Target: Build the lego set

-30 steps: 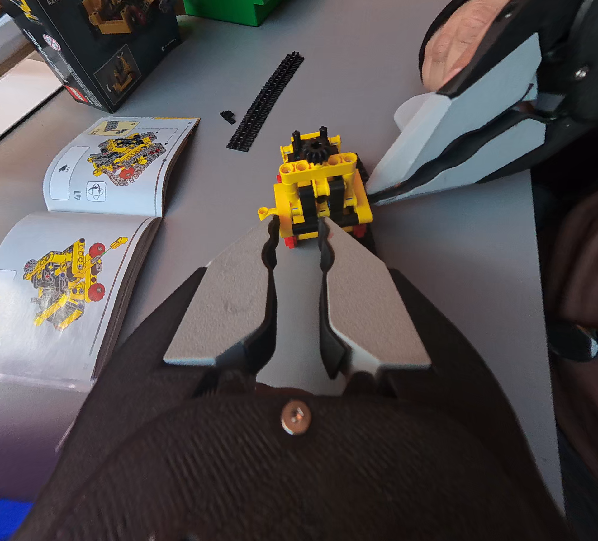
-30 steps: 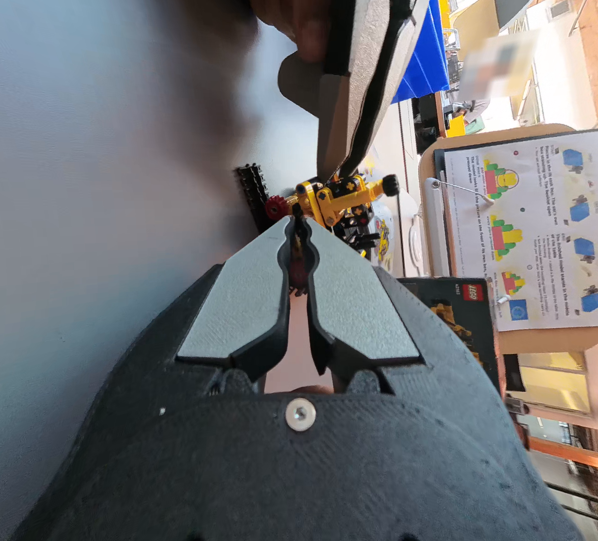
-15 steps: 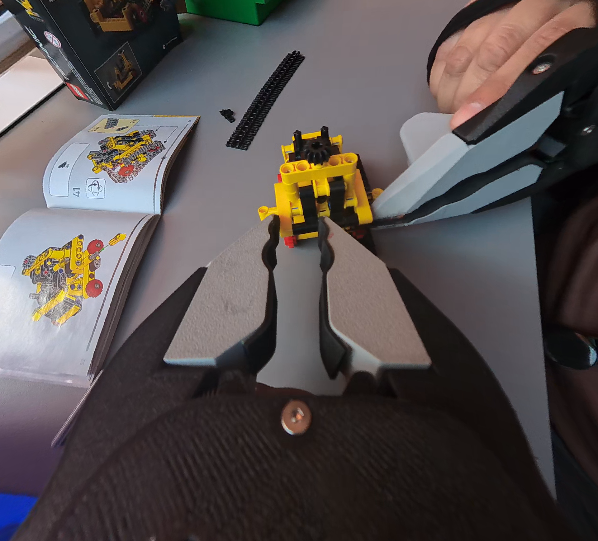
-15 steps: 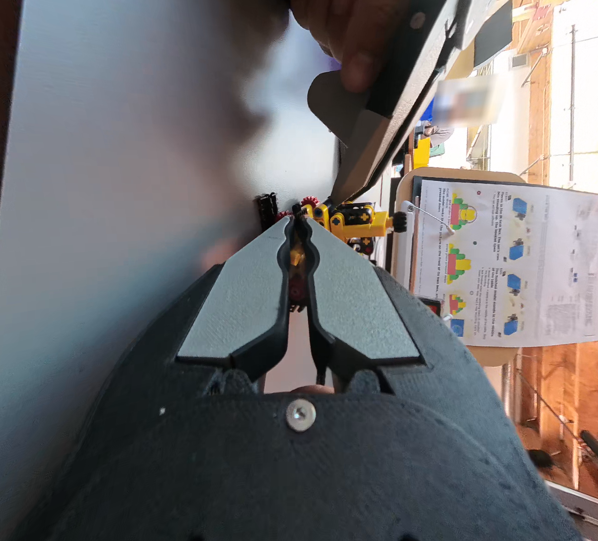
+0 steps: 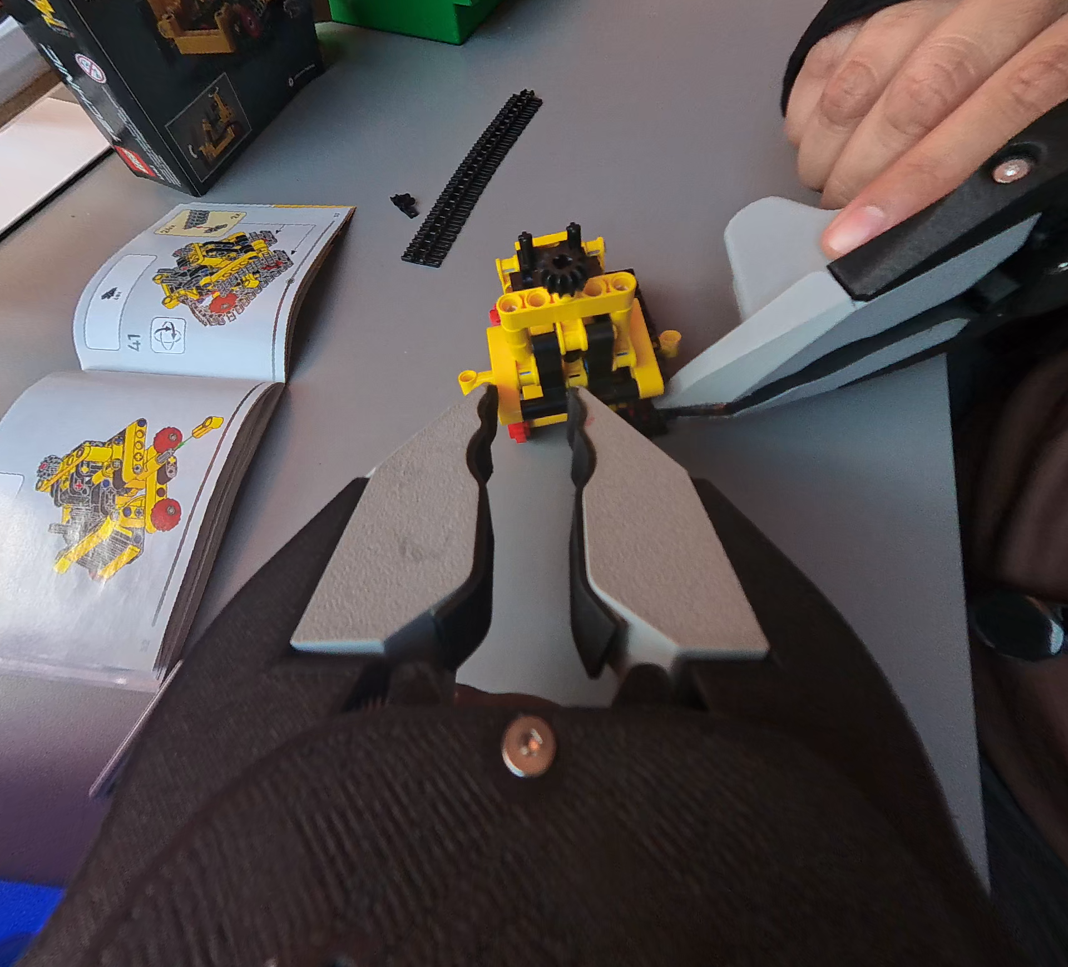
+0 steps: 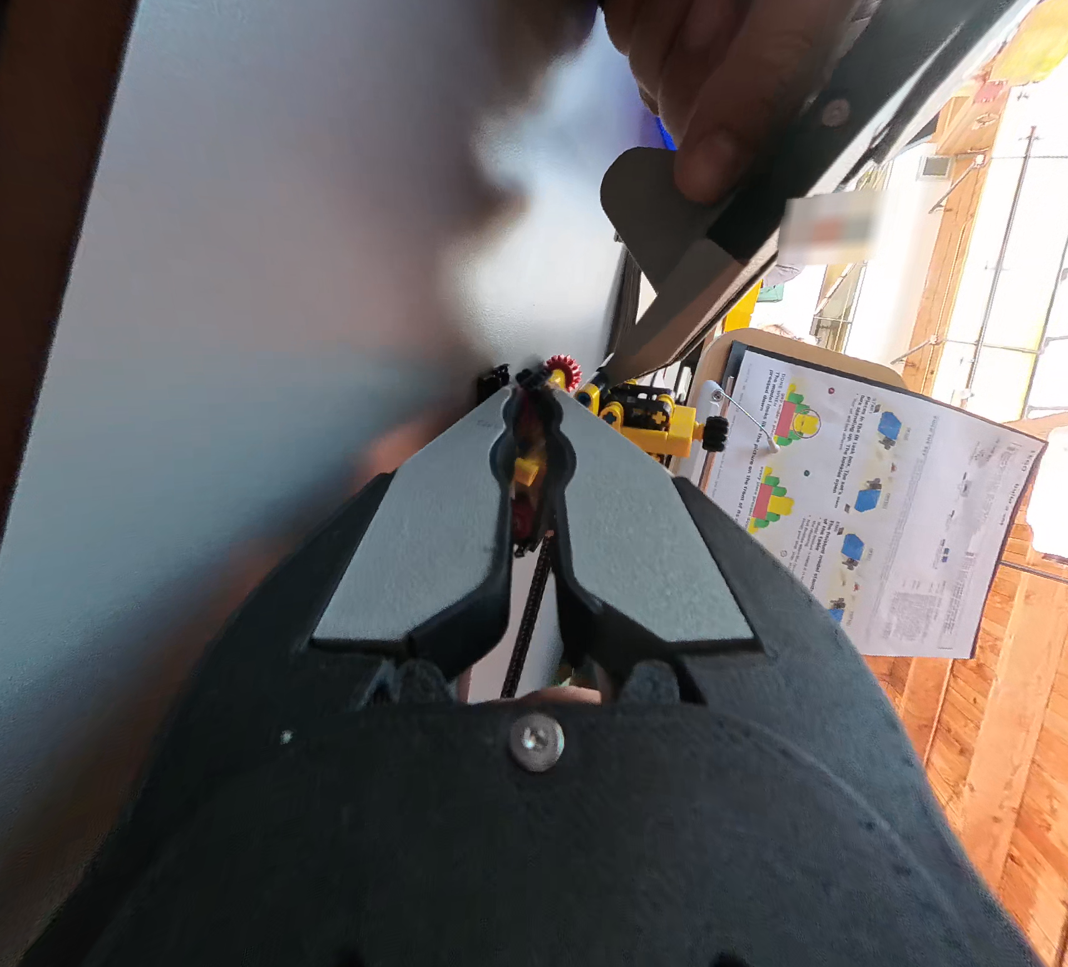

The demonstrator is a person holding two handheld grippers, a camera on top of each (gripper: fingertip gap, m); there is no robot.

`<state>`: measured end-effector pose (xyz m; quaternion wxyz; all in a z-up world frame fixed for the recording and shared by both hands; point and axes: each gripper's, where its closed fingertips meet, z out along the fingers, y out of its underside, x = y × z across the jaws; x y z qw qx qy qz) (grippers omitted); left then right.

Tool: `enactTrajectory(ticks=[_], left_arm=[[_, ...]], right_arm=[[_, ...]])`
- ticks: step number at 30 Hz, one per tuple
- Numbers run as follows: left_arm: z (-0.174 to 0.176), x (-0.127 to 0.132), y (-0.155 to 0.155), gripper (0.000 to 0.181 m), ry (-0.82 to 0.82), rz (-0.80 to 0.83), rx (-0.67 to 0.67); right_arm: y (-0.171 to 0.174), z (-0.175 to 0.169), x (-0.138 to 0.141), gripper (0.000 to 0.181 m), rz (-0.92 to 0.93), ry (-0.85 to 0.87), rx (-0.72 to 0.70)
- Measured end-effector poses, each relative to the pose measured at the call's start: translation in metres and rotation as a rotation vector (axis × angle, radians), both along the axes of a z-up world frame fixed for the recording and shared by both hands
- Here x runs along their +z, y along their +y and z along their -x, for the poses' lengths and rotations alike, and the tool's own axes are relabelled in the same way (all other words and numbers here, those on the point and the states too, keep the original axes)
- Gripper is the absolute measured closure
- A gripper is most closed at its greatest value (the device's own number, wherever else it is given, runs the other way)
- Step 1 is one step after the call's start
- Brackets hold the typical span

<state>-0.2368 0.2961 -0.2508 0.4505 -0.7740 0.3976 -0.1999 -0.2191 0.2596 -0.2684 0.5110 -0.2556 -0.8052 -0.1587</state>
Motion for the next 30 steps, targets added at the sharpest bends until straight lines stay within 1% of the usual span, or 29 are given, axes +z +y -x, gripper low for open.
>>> enactTrajectory(ticks=[4,5,11,17,22,25,27,30], left_arm=[[0.0,0.0,-0.001,0.16,-0.004,0.003,-0.005],[0.0,0.0,-0.001,0.16,-0.005,0.004,-0.006],[0.0,0.0,-0.001,0.16,-0.008,0.007,-0.007],[0.0,0.0,-0.001,0.16,-0.008,0.007,-0.007],[0.0,0.0,0.0,0.16,-0.002,-0.001,-0.003],[0.0,0.0,-0.001,0.16,0.001,-0.005,-0.002],[0.0,0.0,-0.001,0.16,0.0,-0.004,-0.003],[0.0,0.0,-0.001,0.16,-0.001,-0.003,-0.005]], right_arm=[[-0.001,-0.005,-0.002,0.166,0.011,-0.009,-0.007],[-0.002,-0.005,-0.002,0.165,0.019,-0.003,-0.008],[-0.015,-0.006,0.003,0.168,0.055,0.048,0.02],[-0.012,-0.013,-0.003,0.17,0.163,0.099,-0.068],[-0.007,-0.02,-0.004,0.173,0.213,0.148,-0.12],[0.0,-0.024,0.004,0.174,0.266,0.213,-0.158],[0.003,-0.026,0.018,0.175,0.32,0.289,-0.172],[0.002,-0.026,0.033,0.174,0.48,0.373,-0.176]])
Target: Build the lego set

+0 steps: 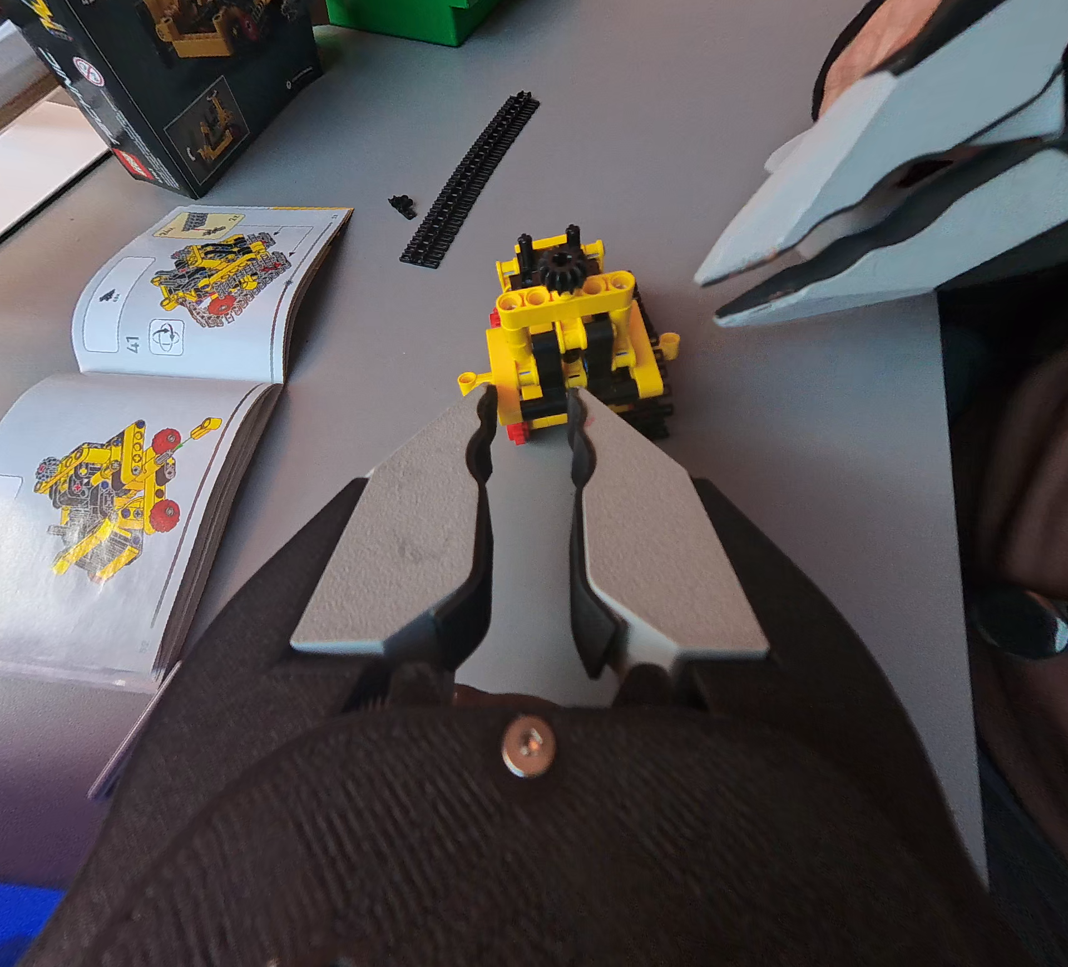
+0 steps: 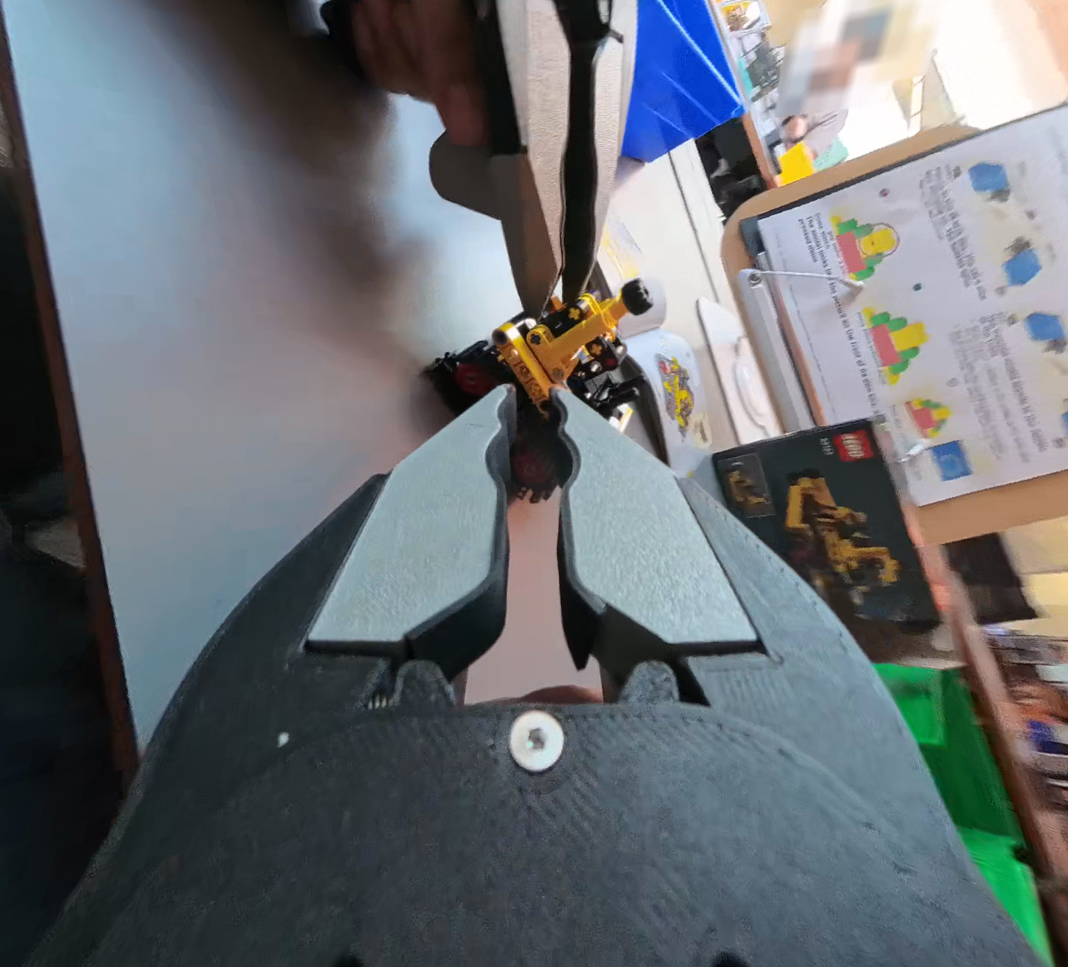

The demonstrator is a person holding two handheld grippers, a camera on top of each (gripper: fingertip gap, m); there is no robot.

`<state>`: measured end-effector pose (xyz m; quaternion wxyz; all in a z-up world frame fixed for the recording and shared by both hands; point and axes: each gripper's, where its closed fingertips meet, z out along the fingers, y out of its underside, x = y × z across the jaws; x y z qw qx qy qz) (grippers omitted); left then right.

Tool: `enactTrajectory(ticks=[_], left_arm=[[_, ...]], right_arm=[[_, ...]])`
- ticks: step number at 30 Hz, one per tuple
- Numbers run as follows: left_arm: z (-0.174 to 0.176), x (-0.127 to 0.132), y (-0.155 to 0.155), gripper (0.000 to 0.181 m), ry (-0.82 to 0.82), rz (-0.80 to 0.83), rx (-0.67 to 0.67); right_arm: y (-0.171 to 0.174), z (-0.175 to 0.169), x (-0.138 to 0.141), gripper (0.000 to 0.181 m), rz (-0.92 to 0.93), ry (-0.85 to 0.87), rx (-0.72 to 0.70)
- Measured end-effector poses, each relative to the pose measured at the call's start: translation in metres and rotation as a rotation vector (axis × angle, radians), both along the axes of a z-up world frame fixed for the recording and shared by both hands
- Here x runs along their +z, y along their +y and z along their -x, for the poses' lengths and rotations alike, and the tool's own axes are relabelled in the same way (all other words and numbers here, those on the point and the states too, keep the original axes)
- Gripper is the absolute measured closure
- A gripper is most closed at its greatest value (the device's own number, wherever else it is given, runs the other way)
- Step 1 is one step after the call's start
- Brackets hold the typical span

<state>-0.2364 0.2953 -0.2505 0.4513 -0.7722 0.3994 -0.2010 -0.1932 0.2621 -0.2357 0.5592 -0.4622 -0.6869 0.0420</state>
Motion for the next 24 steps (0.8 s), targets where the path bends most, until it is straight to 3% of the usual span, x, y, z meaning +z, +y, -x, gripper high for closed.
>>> enactTrajectory(ticks=[4,9,16,24], left_arm=[[0.002,0.0,0.001,0.16,-0.002,0.002,0.015],[0.013,0.005,-0.003,0.144,-0.032,-0.013,0.073],[0.018,0.017,-0.025,0.156,-0.151,0.008,0.088],[-0.007,-0.002,-0.047,0.149,-0.018,0.047,0.129]], right_arm=[[0.005,0.001,0.0,0.172,0.129,0.038,-0.018],[0.014,-0.002,0.009,0.172,0.212,0.099,-0.015],[0.034,-0.008,0.003,0.162,0.356,0.091,-0.055],[0.052,-0.009,0.001,0.153,0.513,0.115,0.04]])
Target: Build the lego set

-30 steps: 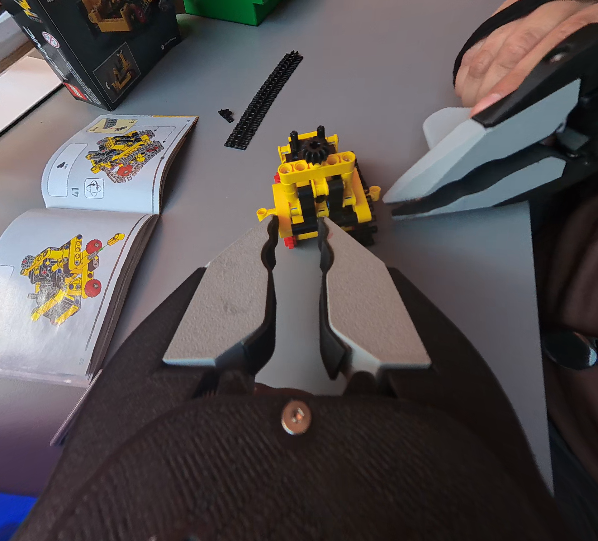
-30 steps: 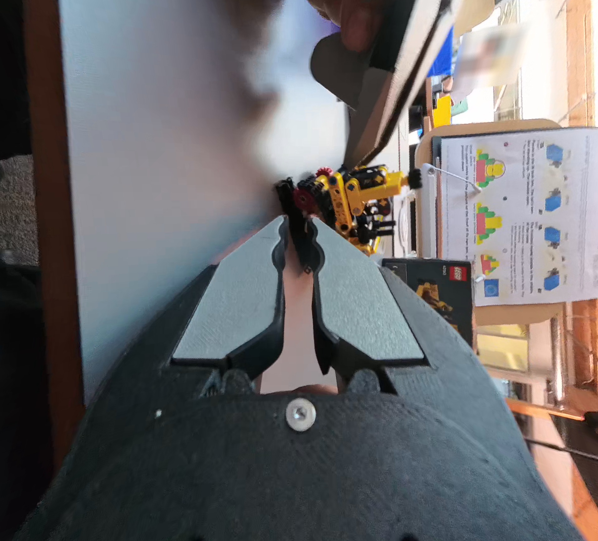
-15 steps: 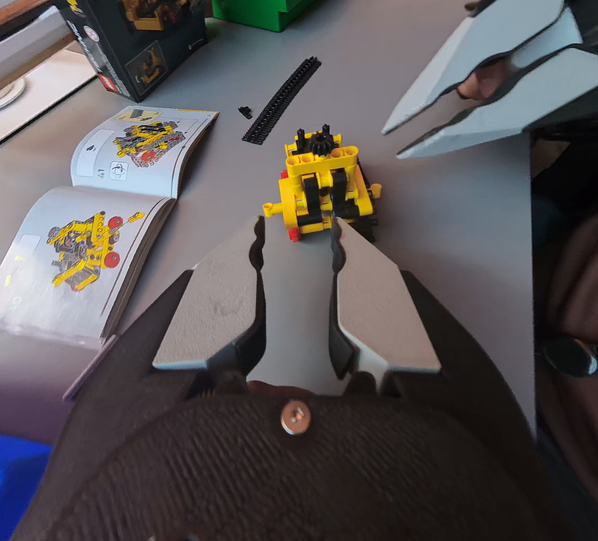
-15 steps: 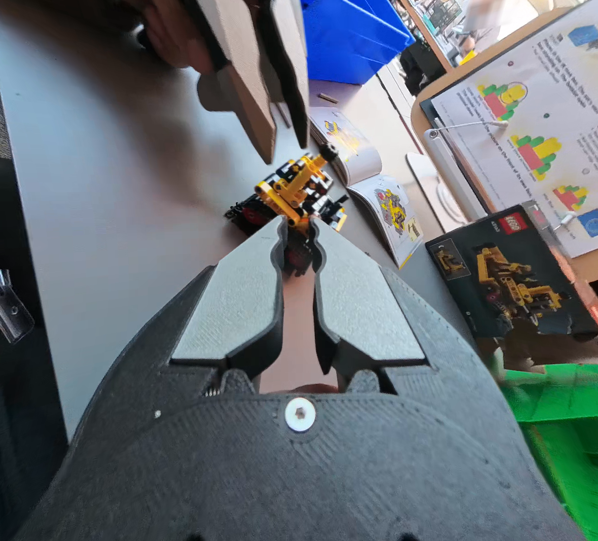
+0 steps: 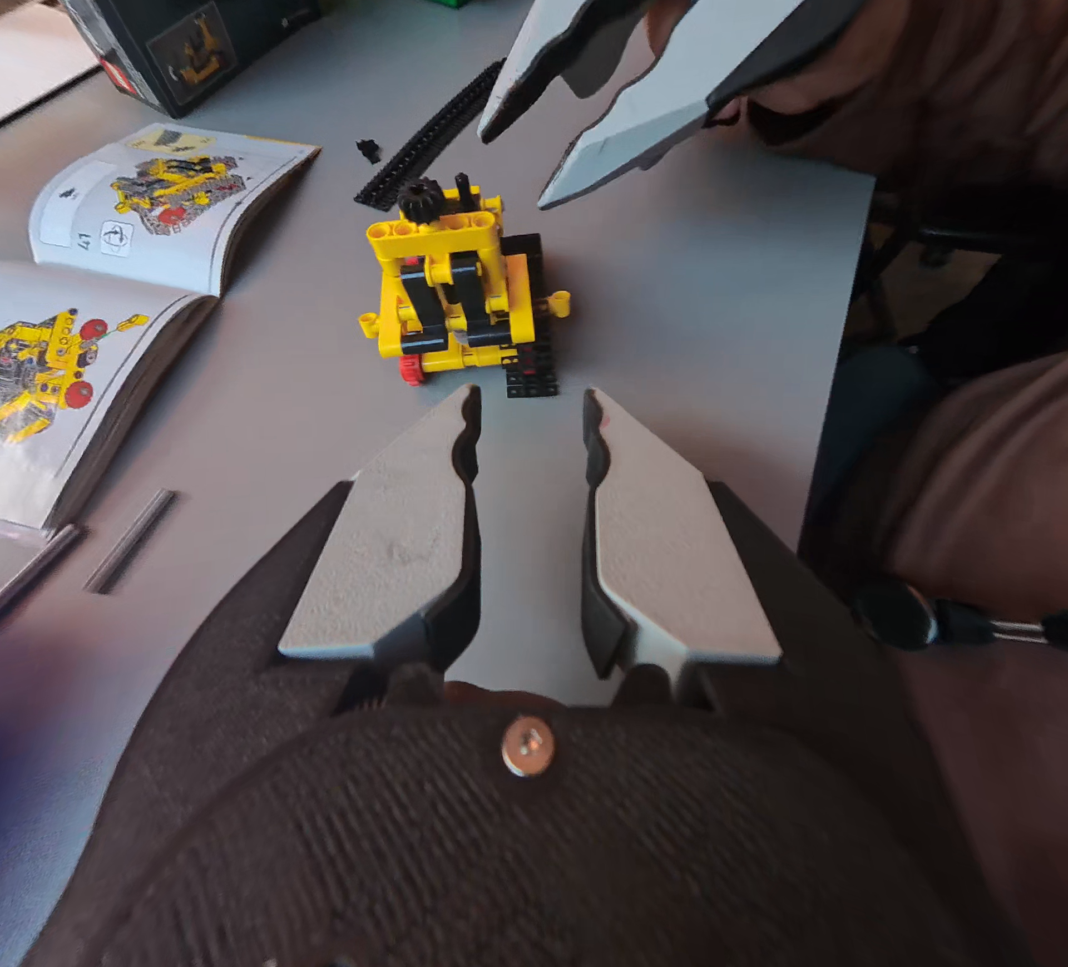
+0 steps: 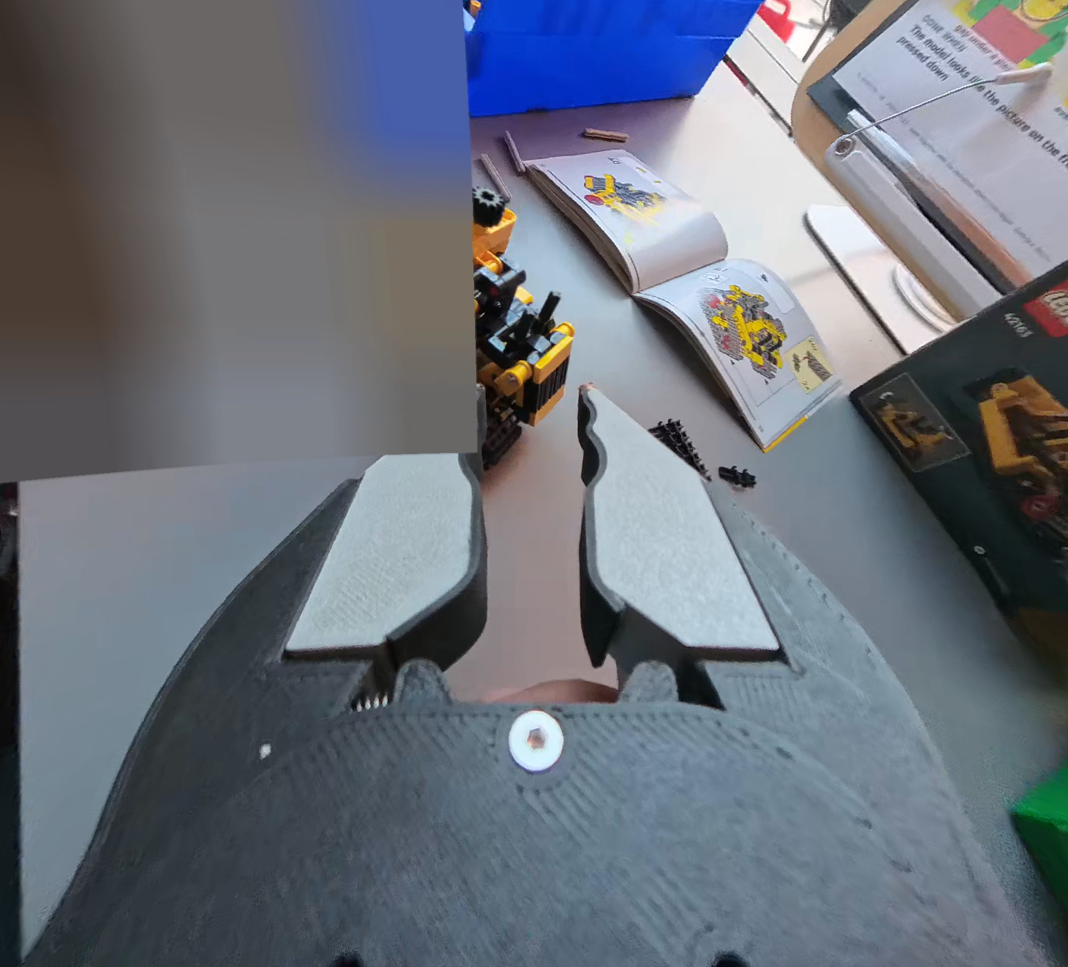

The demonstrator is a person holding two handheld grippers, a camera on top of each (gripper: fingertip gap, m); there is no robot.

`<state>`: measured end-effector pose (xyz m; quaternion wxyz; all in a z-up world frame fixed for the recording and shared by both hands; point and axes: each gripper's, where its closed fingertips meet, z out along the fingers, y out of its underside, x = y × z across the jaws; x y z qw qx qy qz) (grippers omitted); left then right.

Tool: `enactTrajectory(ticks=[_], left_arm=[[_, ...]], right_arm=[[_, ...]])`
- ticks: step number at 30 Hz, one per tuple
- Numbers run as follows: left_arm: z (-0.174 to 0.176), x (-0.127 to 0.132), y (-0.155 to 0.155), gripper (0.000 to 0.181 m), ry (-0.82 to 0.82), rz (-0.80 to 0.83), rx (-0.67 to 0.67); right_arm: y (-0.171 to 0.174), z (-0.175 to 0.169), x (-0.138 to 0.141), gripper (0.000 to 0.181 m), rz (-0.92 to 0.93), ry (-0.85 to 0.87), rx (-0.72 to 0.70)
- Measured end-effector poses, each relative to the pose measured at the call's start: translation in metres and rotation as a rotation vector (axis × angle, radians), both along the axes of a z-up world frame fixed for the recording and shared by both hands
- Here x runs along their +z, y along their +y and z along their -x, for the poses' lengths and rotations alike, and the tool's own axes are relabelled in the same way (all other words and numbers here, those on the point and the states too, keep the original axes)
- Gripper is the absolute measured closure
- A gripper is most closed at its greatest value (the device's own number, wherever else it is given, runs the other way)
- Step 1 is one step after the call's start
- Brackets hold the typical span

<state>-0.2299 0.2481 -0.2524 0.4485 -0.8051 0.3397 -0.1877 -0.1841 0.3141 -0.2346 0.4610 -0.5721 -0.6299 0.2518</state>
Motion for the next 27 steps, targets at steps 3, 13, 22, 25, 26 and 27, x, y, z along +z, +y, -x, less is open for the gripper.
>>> enactTrajectory(ticks=[3,13,22,25,26,27], left_arm=[[0.004,-0.001,0.004,0.15,0.009,0.002,0.034],[0.042,0.025,0.042,0.133,-0.059,-0.106,-0.003],[0.012,0.032,0.044,0.116,0.042,-0.057,-0.353],[0.011,0.012,0.04,0.121,0.098,0.055,-0.357],[0.011,0.007,0.036,0.121,0.106,0.069,-0.363],[0.011,0.004,0.034,0.121,0.113,0.065,-0.364]], right_arm=[[0.009,-0.003,-0.011,0.153,0.006,-0.002,-0.019],[-0.008,-0.015,-0.008,0.151,0.022,0.021,-0.033],[-0.011,-0.025,-0.01,0.151,-0.047,0.007,-0.069],[-0.01,-0.028,-0.011,0.151,-0.055,0.001,-0.08],[-0.01,-0.029,-0.011,0.151,-0.061,-0.002,-0.08],[-0.01,-0.03,-0.011,0.151,-0.066,-0.002,-0.08]])
